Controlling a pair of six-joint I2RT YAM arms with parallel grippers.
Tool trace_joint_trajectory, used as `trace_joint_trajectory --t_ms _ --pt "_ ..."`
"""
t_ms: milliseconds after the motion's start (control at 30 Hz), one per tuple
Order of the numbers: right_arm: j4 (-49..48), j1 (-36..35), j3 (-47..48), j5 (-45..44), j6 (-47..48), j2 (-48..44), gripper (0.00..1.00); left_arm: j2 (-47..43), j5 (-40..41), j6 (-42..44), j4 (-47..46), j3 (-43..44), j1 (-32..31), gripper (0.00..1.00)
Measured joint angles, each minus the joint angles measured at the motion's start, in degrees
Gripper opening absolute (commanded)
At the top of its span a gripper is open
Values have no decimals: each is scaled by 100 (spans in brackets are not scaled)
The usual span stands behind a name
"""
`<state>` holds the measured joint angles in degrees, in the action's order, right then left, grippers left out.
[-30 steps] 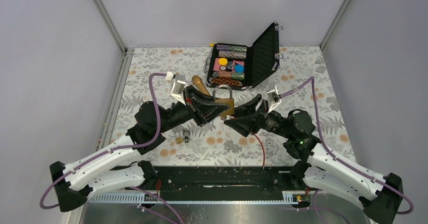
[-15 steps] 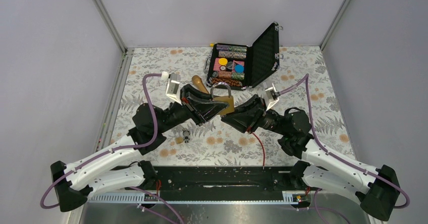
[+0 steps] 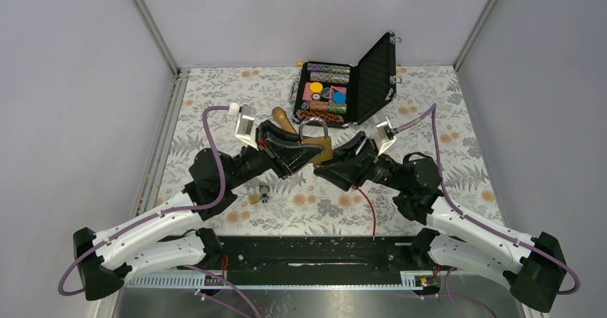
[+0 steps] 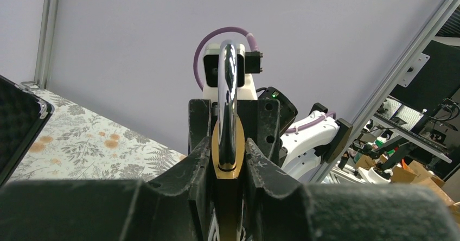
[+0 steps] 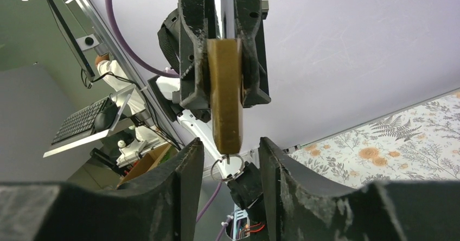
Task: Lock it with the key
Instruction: Lock the lock, then place the lock at the center of the board.
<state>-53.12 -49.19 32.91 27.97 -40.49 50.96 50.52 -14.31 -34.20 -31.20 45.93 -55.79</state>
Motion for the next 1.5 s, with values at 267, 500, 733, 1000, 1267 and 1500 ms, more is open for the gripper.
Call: trace_joint_trajectory --t_ms 267,500,733,1000,1267,1500 --pt "-33 0 11 11 -72 37 19 50 2 -22 -9 -63 0 0" --pt "4 0 15 17 -33 35 0 46 72 -39 -153 -85 4 0" --pt "457 0 -66 33 221 -120 0 -61 297 -31 -278 -343 0 0" --pt "1436 0 -404 540 579 -409 0 -503 960 140 -533 -743 0 0" --pt "3718 0 -435 -1099 1058 -1244 0 -184 1683 442 455 -442 11 0" --pt "5307 330 -184 -3366 1014 -855 0 1963 1849 262 1674 363 319 0"
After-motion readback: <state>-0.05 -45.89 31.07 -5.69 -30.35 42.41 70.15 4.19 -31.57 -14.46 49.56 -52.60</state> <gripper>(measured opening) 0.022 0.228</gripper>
